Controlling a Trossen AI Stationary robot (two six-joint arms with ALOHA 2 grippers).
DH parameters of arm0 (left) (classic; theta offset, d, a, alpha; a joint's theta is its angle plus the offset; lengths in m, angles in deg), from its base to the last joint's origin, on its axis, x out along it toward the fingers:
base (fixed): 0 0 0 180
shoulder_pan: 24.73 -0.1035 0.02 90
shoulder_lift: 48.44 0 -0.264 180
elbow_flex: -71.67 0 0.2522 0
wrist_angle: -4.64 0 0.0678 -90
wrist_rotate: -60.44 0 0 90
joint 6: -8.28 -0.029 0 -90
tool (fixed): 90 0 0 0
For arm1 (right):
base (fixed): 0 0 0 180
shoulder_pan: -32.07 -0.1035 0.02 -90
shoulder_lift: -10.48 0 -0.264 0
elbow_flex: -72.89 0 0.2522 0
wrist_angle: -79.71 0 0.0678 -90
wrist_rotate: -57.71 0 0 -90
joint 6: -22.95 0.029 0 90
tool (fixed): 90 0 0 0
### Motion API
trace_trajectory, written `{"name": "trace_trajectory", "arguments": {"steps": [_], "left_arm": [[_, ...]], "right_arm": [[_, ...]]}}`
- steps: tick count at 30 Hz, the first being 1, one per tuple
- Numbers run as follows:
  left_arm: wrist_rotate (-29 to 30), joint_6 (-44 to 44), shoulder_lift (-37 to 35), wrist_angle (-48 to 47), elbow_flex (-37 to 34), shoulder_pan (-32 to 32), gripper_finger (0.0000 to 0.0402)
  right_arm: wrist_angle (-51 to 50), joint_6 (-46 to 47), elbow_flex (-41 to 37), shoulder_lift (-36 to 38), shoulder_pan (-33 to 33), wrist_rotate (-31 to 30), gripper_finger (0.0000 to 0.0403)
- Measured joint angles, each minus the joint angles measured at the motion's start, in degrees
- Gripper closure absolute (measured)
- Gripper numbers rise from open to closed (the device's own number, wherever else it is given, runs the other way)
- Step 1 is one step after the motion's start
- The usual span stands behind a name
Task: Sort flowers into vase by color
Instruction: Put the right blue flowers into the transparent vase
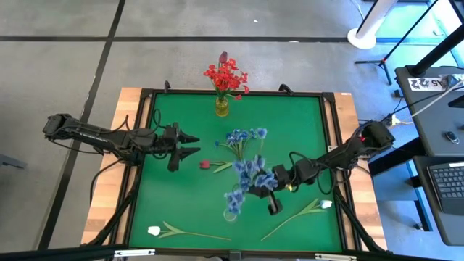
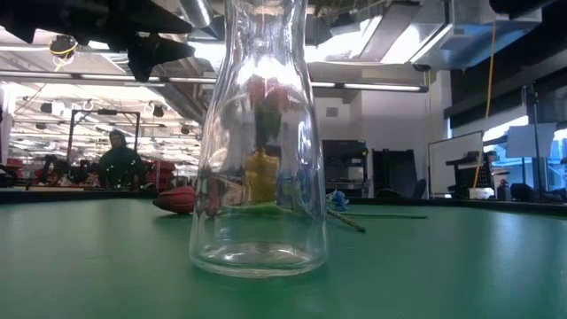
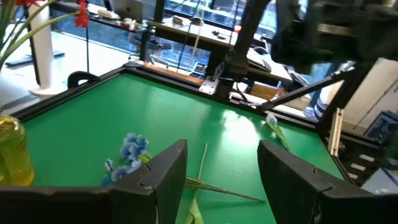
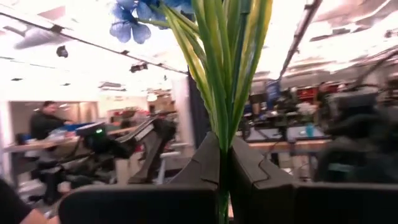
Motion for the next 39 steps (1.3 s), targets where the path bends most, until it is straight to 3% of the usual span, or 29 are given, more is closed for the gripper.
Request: {"name": "trace_trajectory", "arguments": {"steps": [10, 18, 27, 32, 39], "left_arm": [[0.6, 4.3, 0.0, -0.5, 0.0, 0.0, 0.0211], [0.6, 6.0, 0.0, -0.5, 0.0, 0.0, 0.0211], [0.6, 5.8, 0.0, -0.5, 0.0, 0.0, 0.0211], [0.6, 5.8, 0.0, -0.9, 0.0, 0.0, 0.0211], [0.6, 5.8, 0.0, -0.9, 0.0, 0.0, 0.0211]], "right_arm": [[-3.5, -1.1, 5.5, -6.0, -3.8, -0.5, 0.0396], [-3.3, -2.5, 5.8, -9.4, -3.1, -4.3, 0.0396], [-6.2, -2.2, 5.8, -9.7, -2.0, -3.8, 0.0388], [-7.0, -1.1, 5.8, -9.7, -2.1, -3.8, 0.0330], [-10.2, -0.7, 5.8, -9.7, -2.1, -4.0, 0.0197]]}}
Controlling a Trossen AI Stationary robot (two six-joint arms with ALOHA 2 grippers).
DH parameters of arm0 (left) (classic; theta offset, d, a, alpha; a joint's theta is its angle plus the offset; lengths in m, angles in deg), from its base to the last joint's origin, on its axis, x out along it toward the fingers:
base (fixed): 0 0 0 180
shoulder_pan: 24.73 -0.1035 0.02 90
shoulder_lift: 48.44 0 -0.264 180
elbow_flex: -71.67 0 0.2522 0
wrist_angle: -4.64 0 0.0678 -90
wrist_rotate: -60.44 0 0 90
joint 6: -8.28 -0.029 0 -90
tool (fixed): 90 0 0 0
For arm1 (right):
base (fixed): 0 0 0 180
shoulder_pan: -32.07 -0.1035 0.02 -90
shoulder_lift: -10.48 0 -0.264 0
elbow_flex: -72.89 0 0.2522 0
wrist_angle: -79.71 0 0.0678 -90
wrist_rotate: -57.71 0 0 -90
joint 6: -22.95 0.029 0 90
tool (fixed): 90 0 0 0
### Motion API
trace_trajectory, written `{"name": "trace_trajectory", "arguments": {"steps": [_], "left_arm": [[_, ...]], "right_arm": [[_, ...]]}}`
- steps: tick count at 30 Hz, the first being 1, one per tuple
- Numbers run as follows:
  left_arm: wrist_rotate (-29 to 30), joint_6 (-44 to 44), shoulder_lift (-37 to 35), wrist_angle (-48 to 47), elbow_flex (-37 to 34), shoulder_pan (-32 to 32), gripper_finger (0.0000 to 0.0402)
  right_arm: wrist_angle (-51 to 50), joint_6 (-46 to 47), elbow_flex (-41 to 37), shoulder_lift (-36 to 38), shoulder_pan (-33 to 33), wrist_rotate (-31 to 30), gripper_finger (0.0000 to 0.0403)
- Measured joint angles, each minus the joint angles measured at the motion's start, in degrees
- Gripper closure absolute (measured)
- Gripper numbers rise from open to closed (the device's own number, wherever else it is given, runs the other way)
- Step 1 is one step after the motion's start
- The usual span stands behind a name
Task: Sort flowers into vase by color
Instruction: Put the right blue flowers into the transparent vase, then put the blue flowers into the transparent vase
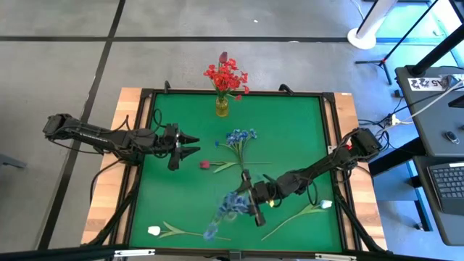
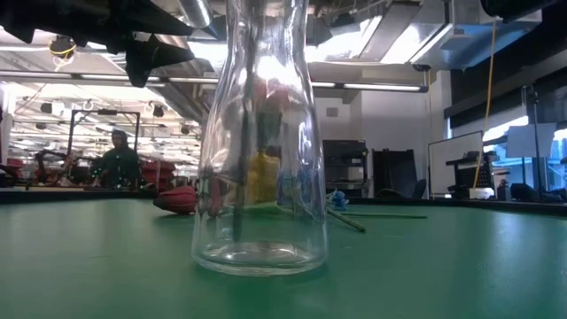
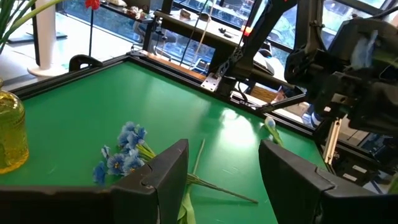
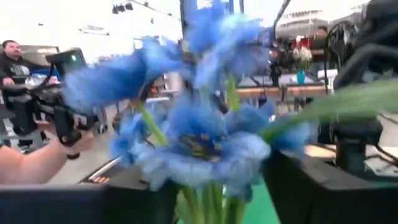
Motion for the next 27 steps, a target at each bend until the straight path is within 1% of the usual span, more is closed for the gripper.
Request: {"name": "trace_trajectory", "arguments": {"steps": [2, 5, 8, 10, 15, 21, 23, 27], "left_arm": [[0.0, 0.0, 0.0, 0.0, 0.0, 0.0, 0.0211], [0.0, 0.0, 0.0, 0.0, 0.0, 0.0, 0.0211], [0.0, 0.0, 0.0, 0.0, 0.0, 0.0, 0.0211], [0.0, 0.0, 0.0, -0.1, 0.0, 0.0, 0.0211], [0.0, -0.1, 0.0, -0.1, 0.0, 0.0, 0.0211], [0.0, 0.1, 0.0, -0.7, 0.0, 0.0, 0.0211], [0.0, 0.1, 0.0, -0.8, 0.0, 0.0, 0.0211], [0.0, 0.3, 0.0, -0.9, 0.0, 0.0, 0.0211]], "right_arm": [[-1.8, 0.3, 0.0, 0.1, 0.0, -1.0, 0.0164], [-7.5, 0.3, 0.0, 2.0, 0.0, -2.0, 0.0125], [-14.6, 0.2, 0.0, 5.8, 0.0, -4.0, 0.0097], [-19.7, 0.2, 0.0, 9.0, 0.0, -4.8, 0.0086], [-33.2, 2.1, 0.0, 17.0, 0.0, -4.9, 0.0077], [-49.4, 7.0, 0.0, 22.8, 0.0, -6.4, 0.0077], [-51.9, 8.1, 0.0, 23.6, 0.0, -7.0, 0.0077], [-52.4, 8.6, 0.0, 24.5, 0.0, -7.3, 0.0077]]}}
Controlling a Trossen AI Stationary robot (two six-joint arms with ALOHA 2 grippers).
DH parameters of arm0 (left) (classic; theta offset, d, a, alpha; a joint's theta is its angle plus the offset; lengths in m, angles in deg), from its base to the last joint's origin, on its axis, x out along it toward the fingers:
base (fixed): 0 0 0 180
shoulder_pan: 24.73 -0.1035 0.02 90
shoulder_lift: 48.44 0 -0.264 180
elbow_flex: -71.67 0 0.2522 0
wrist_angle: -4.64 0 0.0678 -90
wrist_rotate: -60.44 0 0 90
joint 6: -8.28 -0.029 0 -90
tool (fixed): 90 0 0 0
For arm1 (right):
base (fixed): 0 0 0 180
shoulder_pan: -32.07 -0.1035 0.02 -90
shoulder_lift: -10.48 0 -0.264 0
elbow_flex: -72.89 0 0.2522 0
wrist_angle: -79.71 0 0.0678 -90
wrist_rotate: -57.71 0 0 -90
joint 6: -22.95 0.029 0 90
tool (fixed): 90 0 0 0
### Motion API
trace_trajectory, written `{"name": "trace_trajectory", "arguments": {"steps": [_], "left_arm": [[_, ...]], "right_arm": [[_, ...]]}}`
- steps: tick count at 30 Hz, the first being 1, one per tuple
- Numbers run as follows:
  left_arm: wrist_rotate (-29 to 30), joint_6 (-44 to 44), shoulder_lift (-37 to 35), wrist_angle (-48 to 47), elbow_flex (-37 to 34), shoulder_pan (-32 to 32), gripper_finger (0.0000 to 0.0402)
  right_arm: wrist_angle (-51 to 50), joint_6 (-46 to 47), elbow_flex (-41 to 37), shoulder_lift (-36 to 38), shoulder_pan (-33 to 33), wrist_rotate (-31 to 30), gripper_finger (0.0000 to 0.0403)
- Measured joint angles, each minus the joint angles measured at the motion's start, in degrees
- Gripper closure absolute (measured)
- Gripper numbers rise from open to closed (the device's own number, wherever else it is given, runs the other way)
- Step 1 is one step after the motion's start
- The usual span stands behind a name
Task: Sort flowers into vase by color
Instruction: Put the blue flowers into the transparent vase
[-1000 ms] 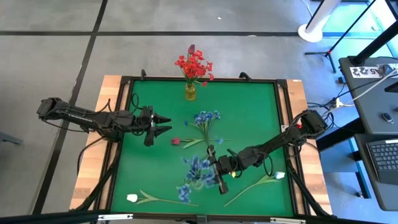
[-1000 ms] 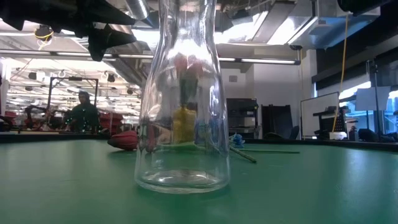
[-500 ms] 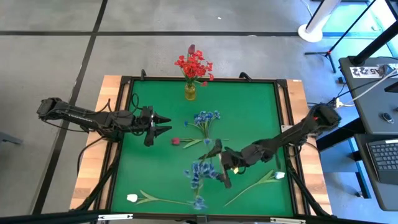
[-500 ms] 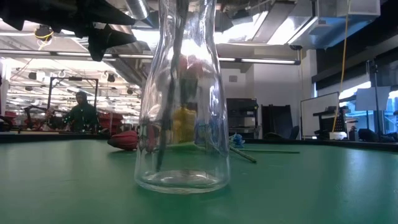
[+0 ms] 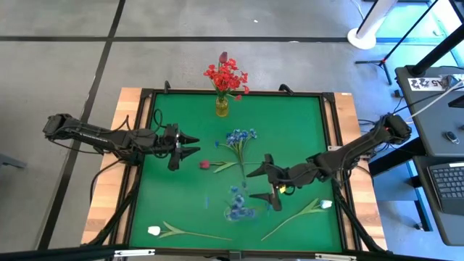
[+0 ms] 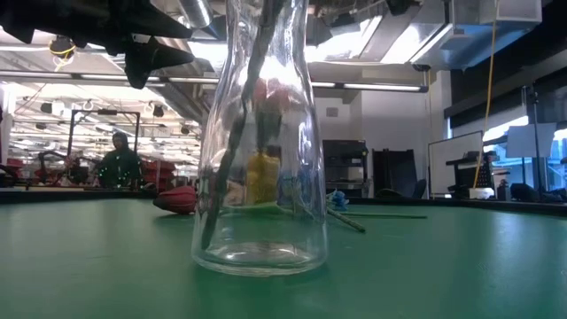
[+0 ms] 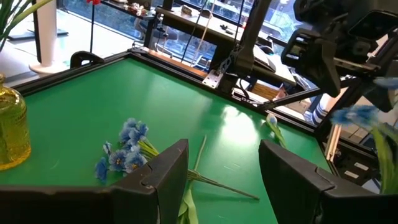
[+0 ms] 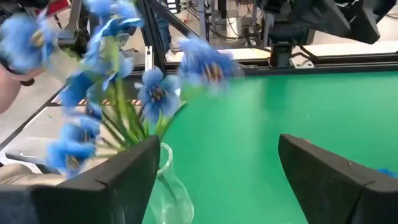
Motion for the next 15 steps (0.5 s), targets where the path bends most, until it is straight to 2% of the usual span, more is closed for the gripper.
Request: {"name": "trace_trajectory", "arguments": {"steps": [4, 8, 11, 15], "left_arm": [[0.0, 0.0, 0.0, 0.0, 0.0, 0.0, 0.0211], [0.0, 0.6, 0.0, -0.2, 0.0, 0.0, 0.0211], [0.0, 0.8, 0.0, -0.3, 0.0, 0.0, 0.0211], [0.0, 0.8, 0.0, -0.6, 0.0, 0.0, 0.0211]], "right_arm": [[-0.2, -1.0, 0.0, 1.7, 0.0, -0.1, 0.0077], [-2.6, -1.4, 0.0, 5.7, 0.0, -3.9, 0.0077], [-7.6, -0.3, 0.0, 9.3, 0.0, -10.2, 0.0077], [-17.5, 7.1, 0.1, 12.0, 0.5, -22.9, 0.0077]]}}
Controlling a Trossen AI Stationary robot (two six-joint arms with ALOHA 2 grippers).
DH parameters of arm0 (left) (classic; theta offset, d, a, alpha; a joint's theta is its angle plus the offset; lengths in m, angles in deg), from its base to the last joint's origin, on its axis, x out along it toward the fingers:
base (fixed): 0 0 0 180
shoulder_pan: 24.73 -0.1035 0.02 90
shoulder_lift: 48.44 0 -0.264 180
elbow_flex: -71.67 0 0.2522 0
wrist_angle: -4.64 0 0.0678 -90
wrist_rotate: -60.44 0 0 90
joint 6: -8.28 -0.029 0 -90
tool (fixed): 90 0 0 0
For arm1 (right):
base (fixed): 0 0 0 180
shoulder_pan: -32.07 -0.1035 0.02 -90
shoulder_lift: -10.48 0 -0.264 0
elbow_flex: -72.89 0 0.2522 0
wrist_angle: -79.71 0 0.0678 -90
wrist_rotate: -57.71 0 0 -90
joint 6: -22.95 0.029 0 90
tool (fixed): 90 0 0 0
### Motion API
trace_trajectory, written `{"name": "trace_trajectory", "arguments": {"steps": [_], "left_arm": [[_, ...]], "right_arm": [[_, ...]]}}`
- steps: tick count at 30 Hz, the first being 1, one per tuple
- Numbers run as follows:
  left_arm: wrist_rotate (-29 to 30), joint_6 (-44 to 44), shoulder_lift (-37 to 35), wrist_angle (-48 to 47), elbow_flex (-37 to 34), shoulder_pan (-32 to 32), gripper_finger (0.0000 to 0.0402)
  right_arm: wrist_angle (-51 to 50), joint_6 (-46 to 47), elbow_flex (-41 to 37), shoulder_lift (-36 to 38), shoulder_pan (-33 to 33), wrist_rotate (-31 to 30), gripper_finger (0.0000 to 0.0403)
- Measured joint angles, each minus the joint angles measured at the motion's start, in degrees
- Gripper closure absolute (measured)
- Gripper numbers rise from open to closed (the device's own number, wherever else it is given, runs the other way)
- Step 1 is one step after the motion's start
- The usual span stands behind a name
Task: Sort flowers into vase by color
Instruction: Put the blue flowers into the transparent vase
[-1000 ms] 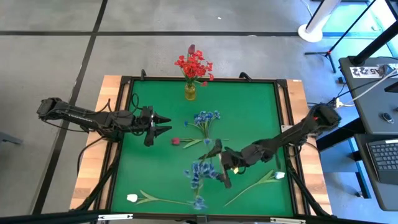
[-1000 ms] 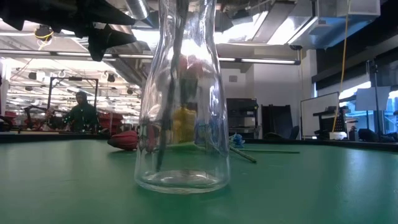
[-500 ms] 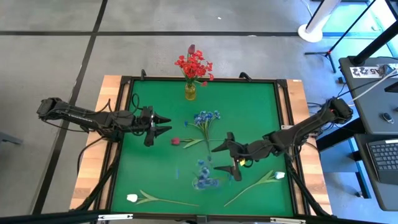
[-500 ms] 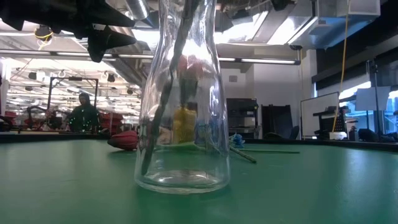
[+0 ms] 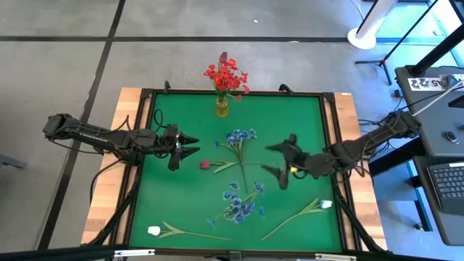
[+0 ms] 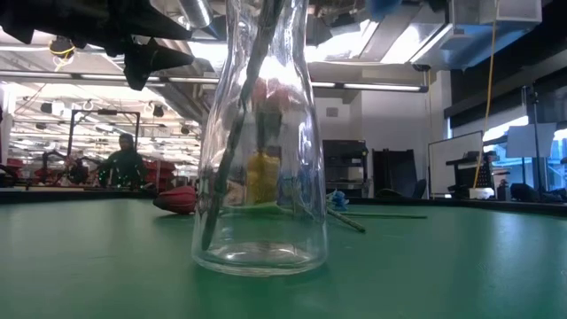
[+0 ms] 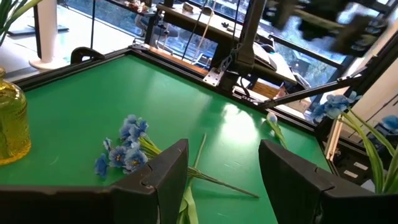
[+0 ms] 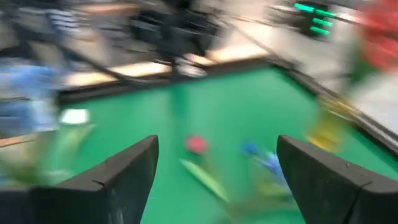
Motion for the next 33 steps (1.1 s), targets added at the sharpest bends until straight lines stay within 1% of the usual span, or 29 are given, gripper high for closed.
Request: {"name": "trace_trajectory", "arguments": {"steps": [2, 3, 6, 9, 11, 14, 17, 20, 25, 33], "left_arm": [[0.0, 0.0, 0.0, 0.0, 0.0, 0.0, 0.0211], [0.0, 0.0, 0.0, 0.0, 0.0, 0.0, 0.0211], [0.0, 0.1, 0.0, 0.0, 0.0, 0.0, 0.0211], [0.1, 0.1, 0.0, 0.1, 0.0, 0.0, 0.0211], [0.1, 0.2, 0.0, 0.2, 0.0, 0.0, 0.0211], [0.1, 0.2, 0.0, 0.2, 0.0, 0.0, 0.0211], [0.1, 0.2, 0.0, 0.1, 0.0, 0.0, 0.0211], [0.1, 0.2, 0.0, -0.1, 0.0, 0.0, 0.0211], [0.1, 0.2, 0.0, -0.8, 0.0, 0.0, 0.0211], [0.1, 0.2, 0.0, -1.0, 0.0, 0.0, 0.0211]], "right_arm": [[-6.7, 6.1, 0.0, -0.1, 1.5, -3.7, 0.0077], [-10.0, 9.5, 0.0, -0.4, 2.5, -4.2, 0.0077], [-17.1, 18.2, -0.1, -2.5, 6.5, -4.6, 0.0077], [-17.9, 22.8, -1.3, -5.5, 10.9, -2.8, 0.0077], [-16.1, 23.4, -2.0, -8.0, 14.2, 0.4, 0.0077], [-12.4, 23.5, -2.7, -12.8, 18.9, 6.8, 0.0077], [-7.4, 23.3, -2.8, -17.9, 22.3, 12.2, 0.0077], [-2.2, 22.9, -2.8, -22.9, 24.4, 16.4, 0.0077], [5.7, 22.1, -2.8, -29.3, 26.6, 21.0, 0.0077], [13.2, 22.2, -2.7, -34.8, 27.3, 23.0, 0.0077]]}}
